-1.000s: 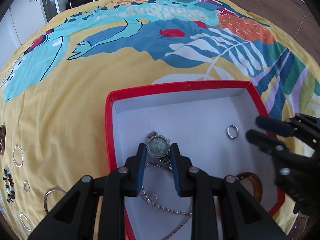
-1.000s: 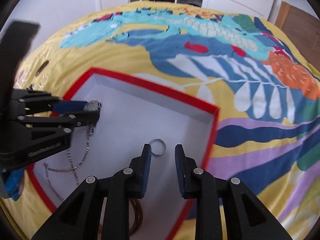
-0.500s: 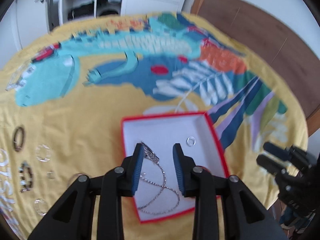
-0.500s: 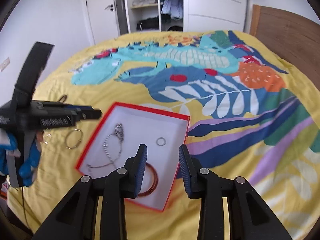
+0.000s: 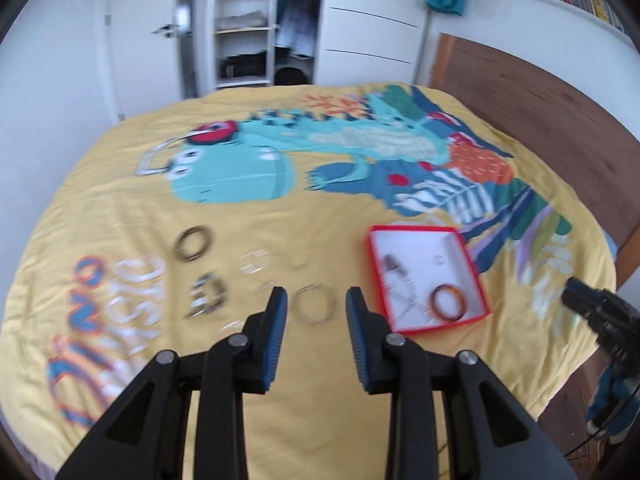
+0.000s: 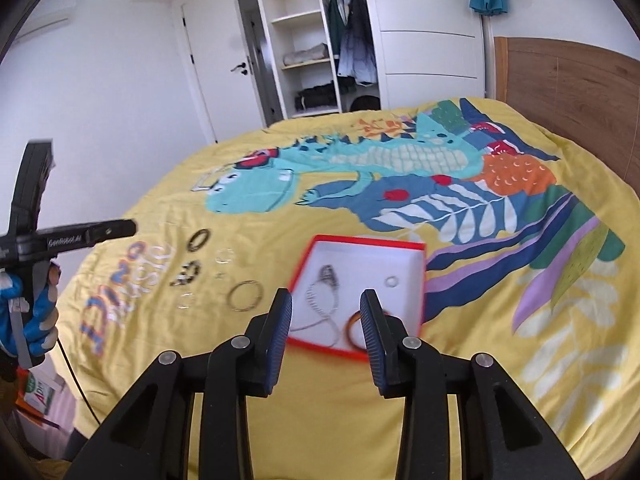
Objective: Organize jewelry
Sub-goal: 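Move both open tools back toward the remaining jewelry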
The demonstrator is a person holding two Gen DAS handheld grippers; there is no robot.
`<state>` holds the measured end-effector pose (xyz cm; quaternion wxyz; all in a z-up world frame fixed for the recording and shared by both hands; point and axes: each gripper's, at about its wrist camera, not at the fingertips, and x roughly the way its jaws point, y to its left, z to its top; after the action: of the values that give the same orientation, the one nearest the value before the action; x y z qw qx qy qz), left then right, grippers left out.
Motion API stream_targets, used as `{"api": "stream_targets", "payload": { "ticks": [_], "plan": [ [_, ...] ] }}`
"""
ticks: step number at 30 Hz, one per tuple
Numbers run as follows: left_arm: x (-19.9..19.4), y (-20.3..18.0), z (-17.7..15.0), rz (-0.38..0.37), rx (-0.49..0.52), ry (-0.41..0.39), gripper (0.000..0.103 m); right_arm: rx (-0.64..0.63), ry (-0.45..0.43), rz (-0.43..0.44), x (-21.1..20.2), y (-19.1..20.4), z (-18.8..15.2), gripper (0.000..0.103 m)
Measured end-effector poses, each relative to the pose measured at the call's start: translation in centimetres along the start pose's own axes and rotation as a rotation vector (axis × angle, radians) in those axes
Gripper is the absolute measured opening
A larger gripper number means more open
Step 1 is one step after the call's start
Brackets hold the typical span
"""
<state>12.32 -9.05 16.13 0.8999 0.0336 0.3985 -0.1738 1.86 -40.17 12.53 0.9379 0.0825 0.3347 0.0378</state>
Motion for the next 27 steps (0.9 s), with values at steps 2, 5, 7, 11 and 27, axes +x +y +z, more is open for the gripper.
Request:
{"api": "stream_targets", "payload": {
  "ticks": [2,5,7,11,27],
  "plan": [
    [-1.7,2.1,-1.5,0.021,-0.026,-0.005,0.029,0.001,-0.006,0.014,-0.8,1.1,-0.6,0.035],
    [-4.6,5.2,-4.1,0.064,-0.072,-0.018,0.029,0.006,-0.016,0.035,-1.6,2.5,-1.4,0.036],
    [-6.1,6.3,-5.5,0.077,-0.091,-0.03,0.029,0.005,-0.022,0.051,-2.3,3.7,-1.9,0.036],
    [-8.8,8.0,-8.2,0.091,-0.126,-0.05,0.03,-0.014,-0.024,0.075,-3.0,5.9,-2.8,0.036],
    [-11.4,12.0,-14.3,0.136,-0.227,-0.105,0.031,-0.112,0.016,0.117,-3.5,13.2,-5.1,0.037]
  ]
}}
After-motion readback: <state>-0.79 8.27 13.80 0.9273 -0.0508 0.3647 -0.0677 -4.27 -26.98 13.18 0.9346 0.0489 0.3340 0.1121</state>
